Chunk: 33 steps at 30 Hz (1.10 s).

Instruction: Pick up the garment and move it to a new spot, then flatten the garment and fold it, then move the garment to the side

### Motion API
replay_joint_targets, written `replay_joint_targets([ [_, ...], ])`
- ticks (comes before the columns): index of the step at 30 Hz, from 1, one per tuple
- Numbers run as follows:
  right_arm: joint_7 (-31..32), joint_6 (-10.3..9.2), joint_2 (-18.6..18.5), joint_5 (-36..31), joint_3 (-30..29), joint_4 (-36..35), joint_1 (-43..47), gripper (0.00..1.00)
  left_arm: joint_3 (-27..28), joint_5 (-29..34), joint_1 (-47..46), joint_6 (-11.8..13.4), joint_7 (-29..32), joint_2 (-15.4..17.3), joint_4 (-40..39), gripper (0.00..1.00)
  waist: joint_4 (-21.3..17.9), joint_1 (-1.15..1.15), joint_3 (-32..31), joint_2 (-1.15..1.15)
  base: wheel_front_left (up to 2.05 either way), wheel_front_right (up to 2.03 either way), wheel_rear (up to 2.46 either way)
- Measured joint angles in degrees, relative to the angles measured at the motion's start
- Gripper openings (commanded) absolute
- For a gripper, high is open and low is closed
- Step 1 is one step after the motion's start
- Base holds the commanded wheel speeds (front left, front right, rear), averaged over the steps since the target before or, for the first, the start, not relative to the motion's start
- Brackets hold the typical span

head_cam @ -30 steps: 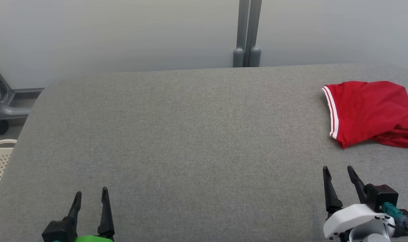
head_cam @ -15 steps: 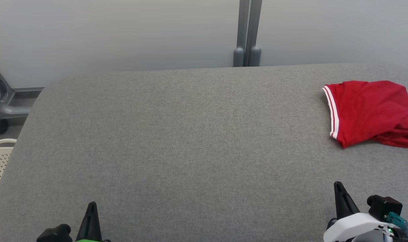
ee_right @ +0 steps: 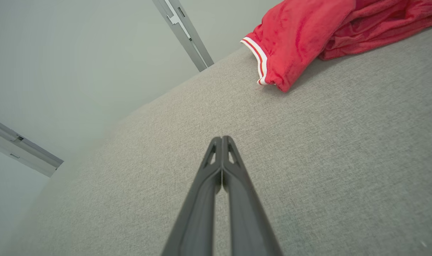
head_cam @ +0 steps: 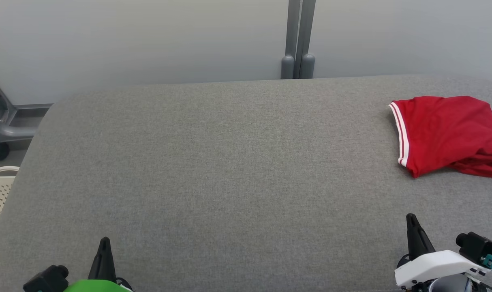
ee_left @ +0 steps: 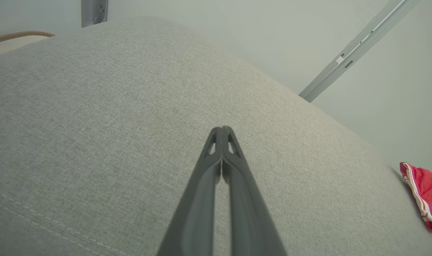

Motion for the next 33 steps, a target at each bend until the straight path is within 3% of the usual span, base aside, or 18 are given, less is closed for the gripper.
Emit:
replay_joint_targets([
  [33, 5.5, -0.03, -0.24, 27.09, 0.33, -4.3, -0.65, 0.0, 3.42, -24.47, -3.74, -1.91, 7.69, -0.53, -1.51, 0.0, -0.1, 0.0, 0.75, 0.0, 0.0, 0.0, 0.0],
])
